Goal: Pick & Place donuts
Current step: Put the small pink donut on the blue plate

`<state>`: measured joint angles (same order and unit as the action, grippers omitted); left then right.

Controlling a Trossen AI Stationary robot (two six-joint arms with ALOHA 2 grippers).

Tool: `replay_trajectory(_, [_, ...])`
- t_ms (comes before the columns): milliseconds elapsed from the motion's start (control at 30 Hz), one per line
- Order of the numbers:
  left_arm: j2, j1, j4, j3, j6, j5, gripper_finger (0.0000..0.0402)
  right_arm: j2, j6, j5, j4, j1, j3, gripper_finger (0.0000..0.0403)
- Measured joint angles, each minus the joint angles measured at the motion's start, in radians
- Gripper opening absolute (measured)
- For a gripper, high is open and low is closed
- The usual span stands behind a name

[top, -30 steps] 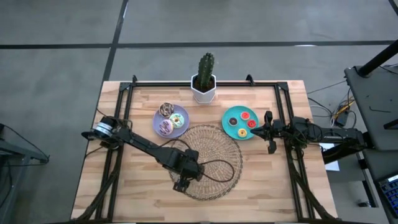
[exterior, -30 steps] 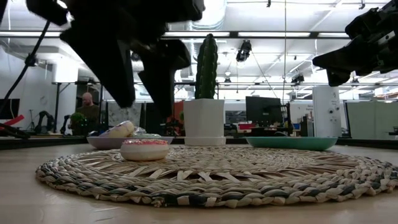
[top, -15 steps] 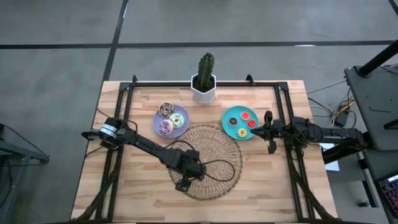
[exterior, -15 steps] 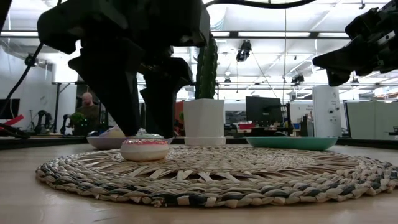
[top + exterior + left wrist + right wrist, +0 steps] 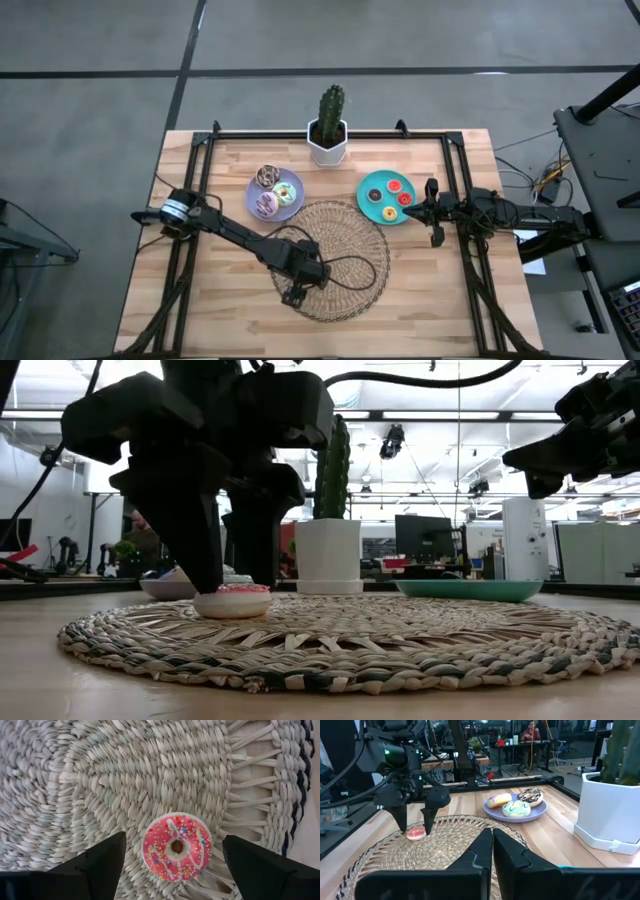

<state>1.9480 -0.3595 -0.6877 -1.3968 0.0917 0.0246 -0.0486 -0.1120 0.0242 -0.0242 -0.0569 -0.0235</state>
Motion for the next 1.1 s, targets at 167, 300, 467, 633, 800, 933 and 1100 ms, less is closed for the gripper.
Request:
replay_trajectory(167, [0.0,0.0,0.0,0.01,0.004,-0.005,0.03,0.0,0.0,0.0,0.0,0.0,0.0,0.0008])
replay_trajectory(300, [0.0,0.0,0.005,0.012,0.004,-0.005,0.03,0.0,0.0,0.0,0.0,0.0,0.0,0.0008])
replay_trajectory(467, [0.0,-0.002,0.035,0.012,0.004,-0.008,0.03,0.0,0.0,0.0,0.0,0.0,0.0,0.0008])
replay_trajectory(633, [0.0,-0.005,0.038,0.012,-0.004,-0.014,0.03,0.0,0.0,0.0,0.0,0.0,0.0,0.0009])
replay_trajectory(800, [0.0,-0.016,0.038,0.012,-0.004,-0.023,0.03,0.0,0.0,0.0,0.0,0.0,0.0,0.0008])
replay_trajectory(933, [0.0,-0.019,0.038,0.012,-0.005,-0.024,0.03,0.0,0.0,0.0,0.0,0.0,0.0,0.0009])
replay_trajectory(1100, [0.0,-0.02,0.038,0.012,-0.007,-0.014,0.03,0.0,0.0,0.0,0.0,0.0,0.0,0.0008])
